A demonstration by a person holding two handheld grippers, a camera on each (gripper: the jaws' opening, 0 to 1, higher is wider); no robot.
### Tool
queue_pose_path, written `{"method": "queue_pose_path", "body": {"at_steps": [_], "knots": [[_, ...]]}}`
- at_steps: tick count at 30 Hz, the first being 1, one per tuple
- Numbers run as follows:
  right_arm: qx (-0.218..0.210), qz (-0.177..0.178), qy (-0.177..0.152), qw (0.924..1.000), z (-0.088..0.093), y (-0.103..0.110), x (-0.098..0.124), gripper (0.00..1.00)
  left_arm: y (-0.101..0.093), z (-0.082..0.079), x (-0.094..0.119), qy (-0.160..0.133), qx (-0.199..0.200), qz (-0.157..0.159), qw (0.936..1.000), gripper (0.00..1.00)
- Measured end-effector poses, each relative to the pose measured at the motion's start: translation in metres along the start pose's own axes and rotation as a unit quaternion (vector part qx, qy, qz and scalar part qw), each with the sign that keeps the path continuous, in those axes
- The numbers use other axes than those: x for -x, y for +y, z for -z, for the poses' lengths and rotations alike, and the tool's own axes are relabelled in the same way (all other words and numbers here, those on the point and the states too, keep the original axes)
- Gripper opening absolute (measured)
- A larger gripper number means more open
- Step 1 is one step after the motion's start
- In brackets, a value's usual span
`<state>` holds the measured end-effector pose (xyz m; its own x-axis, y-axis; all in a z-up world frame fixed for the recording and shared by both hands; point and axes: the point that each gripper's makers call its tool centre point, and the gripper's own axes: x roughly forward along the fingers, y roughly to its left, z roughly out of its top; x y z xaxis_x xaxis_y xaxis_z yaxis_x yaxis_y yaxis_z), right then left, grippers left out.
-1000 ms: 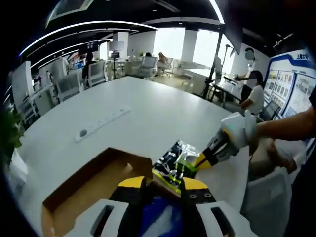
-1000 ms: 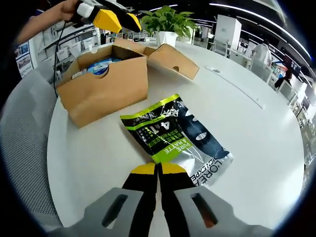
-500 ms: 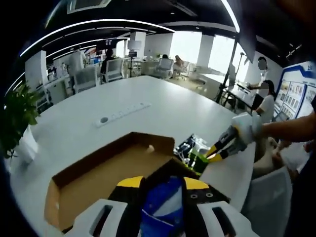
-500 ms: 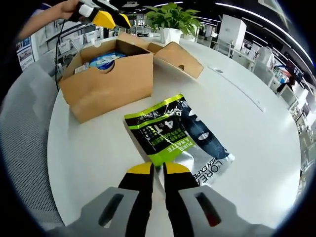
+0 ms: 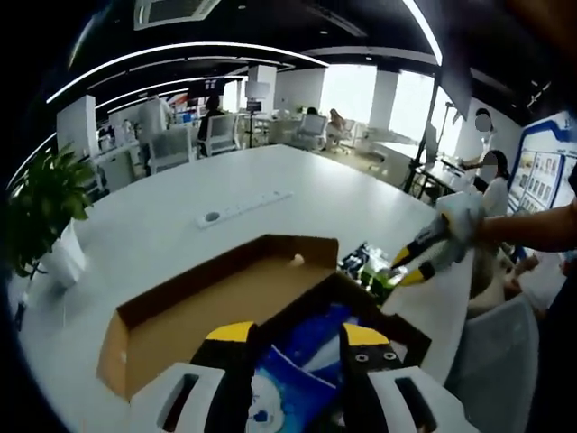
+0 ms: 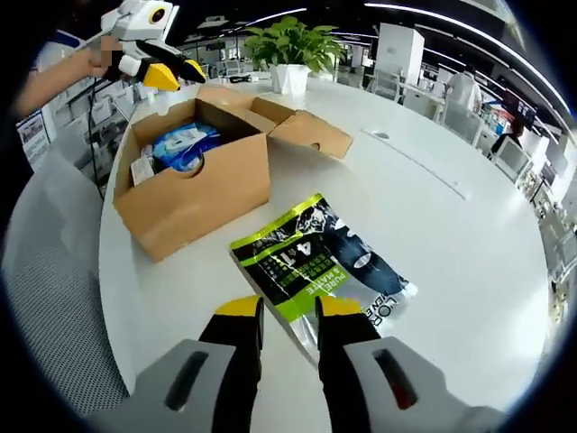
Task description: Operate the shoe box by opening the lid, removing the specified soft item, and placing it in the target area until the item is outside and the box remains undamaged.
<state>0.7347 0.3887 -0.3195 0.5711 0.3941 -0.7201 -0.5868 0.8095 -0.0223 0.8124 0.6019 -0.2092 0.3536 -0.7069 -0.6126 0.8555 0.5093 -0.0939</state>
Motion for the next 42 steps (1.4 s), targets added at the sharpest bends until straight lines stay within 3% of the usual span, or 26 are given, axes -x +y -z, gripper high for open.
{"method": "queue_pose_path", "body": {"at_steps": [11,22,35,42], "knots": [[0.0,0.0,-0.022,0.9998,-0.04,0.02,0.02,0.31,0.017,0.022,0.036,-0.019,-0.004,-0.023,0.9995,0.48],[0.004,-0.019,-0.047,0.9987,-0.077,0.043,0.025,0.35,0.034,0.049,0.065,-0.031,0.004,-0.043,0.9986,0.61],[0.016,-0.051,-0.06,0.9968,-0.11,0.07,0.001,0.39,0.05,0.074,0.091,-0.05,0.019,-0.055,0.997,0.78],[0.018,-0.065,-0.061,0.9959,-0.123,0.086,-0.012,0.38,0.046,0.086,0.1,-0.049,0.017,-0.06,0.9968,0.86]]}}
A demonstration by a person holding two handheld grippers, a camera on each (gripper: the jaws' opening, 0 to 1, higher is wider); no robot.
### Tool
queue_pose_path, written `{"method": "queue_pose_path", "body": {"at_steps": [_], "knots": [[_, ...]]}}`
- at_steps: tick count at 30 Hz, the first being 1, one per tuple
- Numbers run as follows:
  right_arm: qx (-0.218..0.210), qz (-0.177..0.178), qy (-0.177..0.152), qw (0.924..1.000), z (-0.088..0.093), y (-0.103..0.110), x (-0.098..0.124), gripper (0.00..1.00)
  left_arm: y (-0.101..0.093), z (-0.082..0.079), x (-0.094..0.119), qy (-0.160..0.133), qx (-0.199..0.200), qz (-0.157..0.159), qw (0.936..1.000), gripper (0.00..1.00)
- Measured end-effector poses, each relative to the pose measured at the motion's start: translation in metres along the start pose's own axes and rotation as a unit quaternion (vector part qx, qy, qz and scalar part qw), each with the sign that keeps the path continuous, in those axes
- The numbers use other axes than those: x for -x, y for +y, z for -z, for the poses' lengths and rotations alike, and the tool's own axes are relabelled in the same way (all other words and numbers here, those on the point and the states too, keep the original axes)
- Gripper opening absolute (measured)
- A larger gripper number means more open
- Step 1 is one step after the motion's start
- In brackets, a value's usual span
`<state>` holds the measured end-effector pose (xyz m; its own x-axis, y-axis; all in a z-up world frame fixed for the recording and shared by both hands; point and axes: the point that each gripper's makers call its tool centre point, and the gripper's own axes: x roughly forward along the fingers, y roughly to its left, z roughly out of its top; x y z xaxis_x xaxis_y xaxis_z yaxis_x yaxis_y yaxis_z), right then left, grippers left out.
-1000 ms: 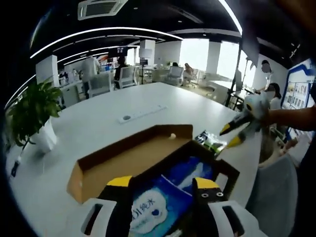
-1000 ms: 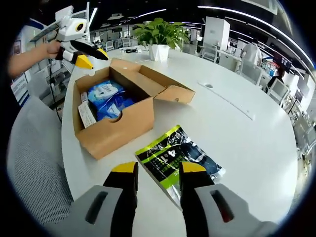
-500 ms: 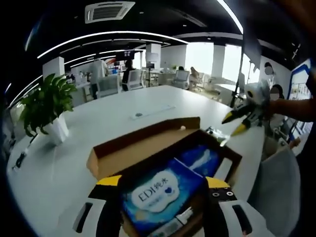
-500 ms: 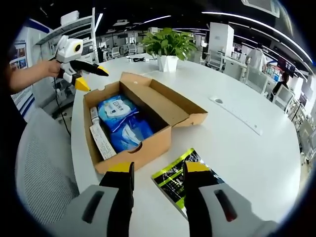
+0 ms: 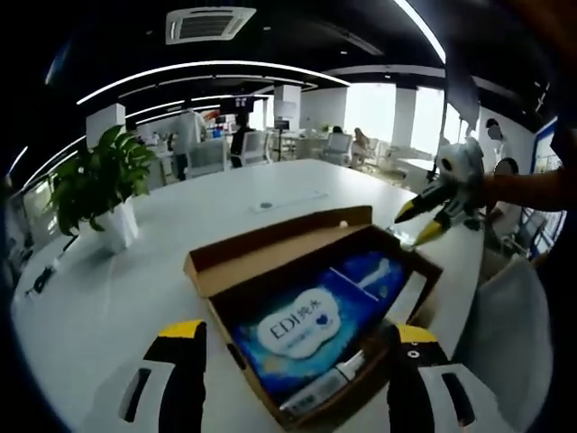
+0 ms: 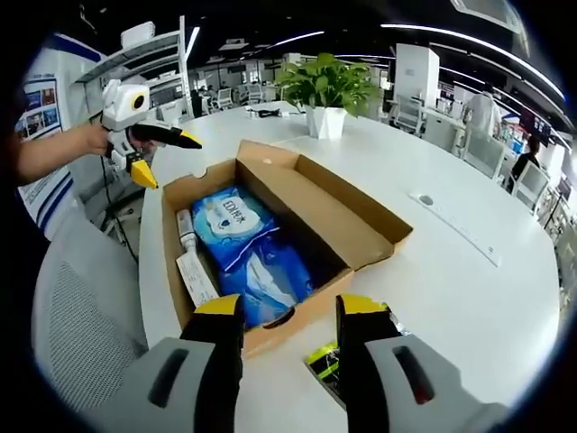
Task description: Operate the shoe box by opening the lid, removing the specified soft item, and placing it in the target area until the item is outside and the box remains undamaged.
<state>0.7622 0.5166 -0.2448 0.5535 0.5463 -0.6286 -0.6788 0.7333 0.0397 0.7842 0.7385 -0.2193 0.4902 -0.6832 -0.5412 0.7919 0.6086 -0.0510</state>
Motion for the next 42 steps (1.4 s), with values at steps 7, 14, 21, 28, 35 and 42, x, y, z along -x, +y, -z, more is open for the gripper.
{"method": "queue_pose_path", "body": {"at_steps": [7,14,21,28,35,42], "knots": [[-0.003,-0.013,0.006,0.9999,-0.007,0.003,-0.022,0.37,-0.001,0.01,0.005,0.005,-0.007,-0.002,1.0,0.95],[0.0,-0.024,0.02,0.9995,-0.011,0.01,-0.043,0.35,-0.003,0.013,0.01,0.0,-0.013,-0.005,0.9999,1.0],[0.004,-0.035,0.029,0.9989,-0.016,0.018,-0.066,0.33,-0.002,0.015,0.013,-0.002,-0.015,-0.007,0.9999,1.0],[0.001,-0.051,0.041,0.9978,-0.021,0.024,-0.082,0.32,-0.003,0.016,0.016,-0.006,-0.011,-0.008,0.9999,1.0],[-0.008,-0.063,0.044,0.997,-0.022,0.028,-0.103,0.31,-0.001,0.014,0.016,-0.01,-0.009,-0.007,0.9999,0.99],[-0.018,-0.064,0.049,0.9966,-0.022,0.033,-0.121,0.27,-0.001,0.01,0.015,-0.017,-0.014,-0.008,0.9997,0.96]]}}
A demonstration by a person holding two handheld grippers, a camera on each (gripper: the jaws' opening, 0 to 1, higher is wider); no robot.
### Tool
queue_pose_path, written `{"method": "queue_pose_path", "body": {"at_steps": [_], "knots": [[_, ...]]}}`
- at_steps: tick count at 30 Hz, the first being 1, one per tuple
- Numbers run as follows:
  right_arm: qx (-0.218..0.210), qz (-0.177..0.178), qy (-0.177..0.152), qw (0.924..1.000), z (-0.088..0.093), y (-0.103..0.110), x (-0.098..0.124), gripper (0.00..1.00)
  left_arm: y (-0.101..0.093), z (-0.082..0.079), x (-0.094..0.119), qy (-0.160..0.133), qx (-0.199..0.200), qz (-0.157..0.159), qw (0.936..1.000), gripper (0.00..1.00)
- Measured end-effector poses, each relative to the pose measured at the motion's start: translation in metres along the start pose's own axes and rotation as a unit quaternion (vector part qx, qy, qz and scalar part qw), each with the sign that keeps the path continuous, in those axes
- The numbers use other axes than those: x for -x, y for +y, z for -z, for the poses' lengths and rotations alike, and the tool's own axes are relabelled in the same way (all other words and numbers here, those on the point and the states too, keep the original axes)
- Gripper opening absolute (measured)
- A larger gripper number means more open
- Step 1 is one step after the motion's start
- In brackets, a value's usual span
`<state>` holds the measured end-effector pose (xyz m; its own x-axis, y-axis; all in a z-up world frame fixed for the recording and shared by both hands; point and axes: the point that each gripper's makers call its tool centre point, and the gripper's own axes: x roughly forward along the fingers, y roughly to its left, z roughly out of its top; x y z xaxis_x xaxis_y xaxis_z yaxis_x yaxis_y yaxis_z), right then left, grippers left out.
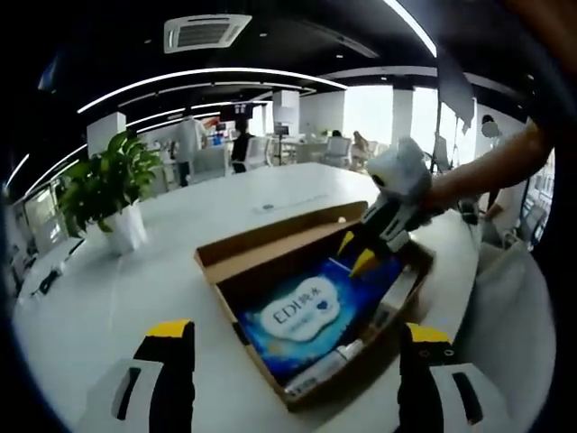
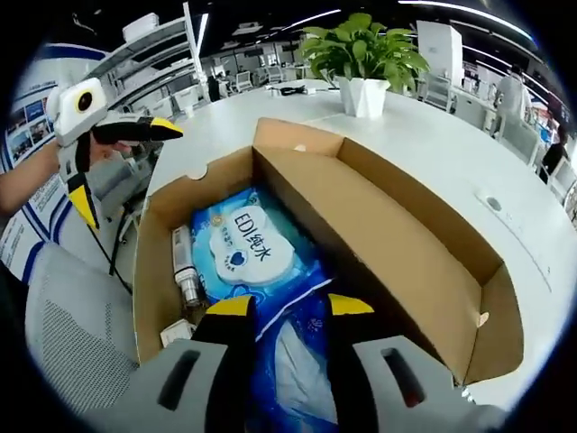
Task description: Operate the shoe box by opening the lid, removing the specified soft item, and placing it in the target area until the item is outside and the box remains undamaged.
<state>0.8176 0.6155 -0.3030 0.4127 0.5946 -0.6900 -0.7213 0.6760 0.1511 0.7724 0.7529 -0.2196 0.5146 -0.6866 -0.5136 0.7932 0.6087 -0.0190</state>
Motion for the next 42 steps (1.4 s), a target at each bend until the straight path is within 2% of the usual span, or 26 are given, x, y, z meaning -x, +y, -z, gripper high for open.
{"method": "queue_pose_path", "body": {"at_steps": [8,10,14,21,24,36,42], "knots": [[-0.051,0.001,-0.002,0.9987,-0.002,0.001,-0.012,0.22,-0.001,0.001,0.002,-0.002,0.009,-0.005,0.9999,0.94],[-0.051,0.0,-0.002,0.9987,-0.002,0.001,-0.014,0.2,-0.001,0.003,0.002,-0.002,0.012,-0.006,0.9999,0.93],[-0.032,0.027,-0.007,0.9991,-0.006,-0.006,-0.015,0.11,-0.002,0.005,0.002,-0.003,0.016,-0.008,0.9998,0.92],[-0.011,0.021,-0.013,0.9996,-0.011,0.003,-0.013,0.01,-0.004,0.005,0.002,-0.002,0.015,-0.01,0.9998,0.91],[-0.002,0.026,-0.017,0.9995,-0.014,0.003,-0.012,0.0,-0.003,0.006,0.003,-0.002,0.016,-0.011,0.9998,0.9],[-0.028,0.023,-0.041,0.9985,-0.029,0.007,0.001,0.0,-0.006,0.002,0.004,-0.006,0.014,-0.013,0.9998,0.88],[-0.024,0.025,-0.048,0.9983,-0.034,0.01,0.008,0.0,-0.008,-0.001,0.002,-0.004,0.011,-0.017,0.9998,0.85]]}}
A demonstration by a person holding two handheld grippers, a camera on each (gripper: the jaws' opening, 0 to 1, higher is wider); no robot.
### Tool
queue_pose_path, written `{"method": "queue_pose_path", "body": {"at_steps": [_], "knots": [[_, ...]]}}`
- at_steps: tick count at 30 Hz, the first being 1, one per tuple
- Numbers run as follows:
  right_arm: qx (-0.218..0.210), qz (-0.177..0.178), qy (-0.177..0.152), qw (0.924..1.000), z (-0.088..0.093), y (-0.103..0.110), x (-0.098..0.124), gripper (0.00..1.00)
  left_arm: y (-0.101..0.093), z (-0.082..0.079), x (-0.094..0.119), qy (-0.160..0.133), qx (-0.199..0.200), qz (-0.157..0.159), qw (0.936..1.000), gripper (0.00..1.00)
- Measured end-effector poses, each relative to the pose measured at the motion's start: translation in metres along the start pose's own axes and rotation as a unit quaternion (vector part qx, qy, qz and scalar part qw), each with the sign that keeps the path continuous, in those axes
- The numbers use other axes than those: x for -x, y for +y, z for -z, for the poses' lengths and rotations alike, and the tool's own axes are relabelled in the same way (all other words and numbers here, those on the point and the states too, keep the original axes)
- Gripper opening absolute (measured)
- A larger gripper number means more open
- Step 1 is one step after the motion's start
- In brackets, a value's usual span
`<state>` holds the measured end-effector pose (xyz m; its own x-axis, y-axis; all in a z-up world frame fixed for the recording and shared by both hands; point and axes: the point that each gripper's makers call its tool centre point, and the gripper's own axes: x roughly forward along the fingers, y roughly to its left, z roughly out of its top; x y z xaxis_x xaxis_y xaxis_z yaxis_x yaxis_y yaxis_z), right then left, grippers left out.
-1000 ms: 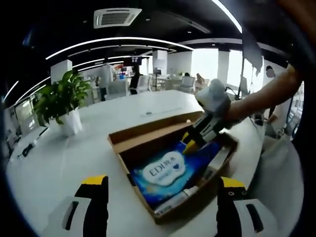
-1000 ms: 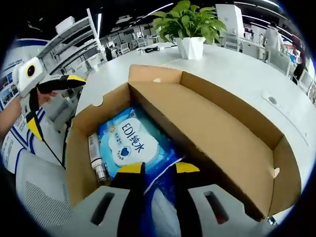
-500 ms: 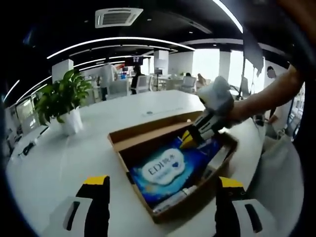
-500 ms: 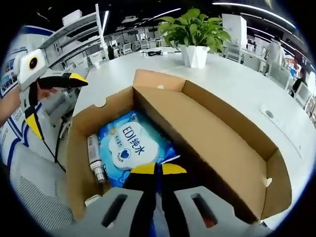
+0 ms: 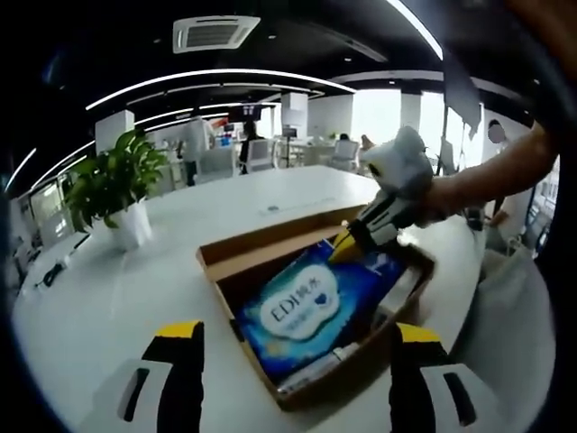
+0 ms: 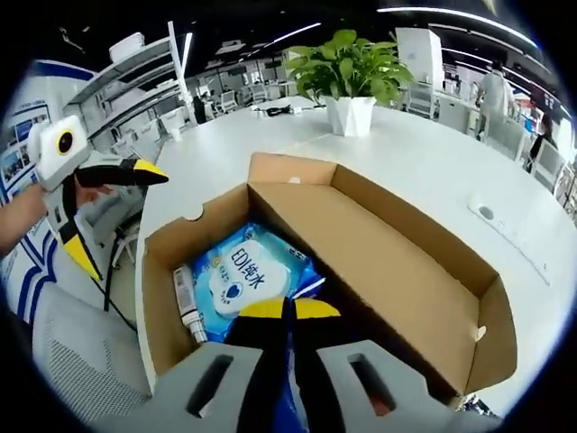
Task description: Operate the shoe box by opening the lid, removing the specified soft item, and placing it in the target area until the item is outside and the box remains undamaged.
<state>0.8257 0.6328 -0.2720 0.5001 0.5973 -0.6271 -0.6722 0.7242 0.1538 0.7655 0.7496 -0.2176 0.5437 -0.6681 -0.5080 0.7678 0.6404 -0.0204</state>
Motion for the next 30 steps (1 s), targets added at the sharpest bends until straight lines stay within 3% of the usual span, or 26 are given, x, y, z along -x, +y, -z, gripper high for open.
{"method": "queue_pose_path", "body": {"at_steps": [12,22,30], "knots": [[0.01,0.017,0.0,0.9998,0.004,-0.011,0.021,0.0,0.0,-0.003,-0.005,0.002,-0.002,-0.006,1.0,0.8],[-0.003,0.036,-0.001,0.9993,0.018,-0.028,0.039,0.0,-0.003,-0.008,-0.016,0.012,0.007,-0.008,0.9999,0.64],[-0.018,0.049,-0.002,0.9986,0.027,-0.039,0.05,0.0,0.001,-0.002,-0.031,0.03,0.017,0.004,0.9994,0.53]]}}
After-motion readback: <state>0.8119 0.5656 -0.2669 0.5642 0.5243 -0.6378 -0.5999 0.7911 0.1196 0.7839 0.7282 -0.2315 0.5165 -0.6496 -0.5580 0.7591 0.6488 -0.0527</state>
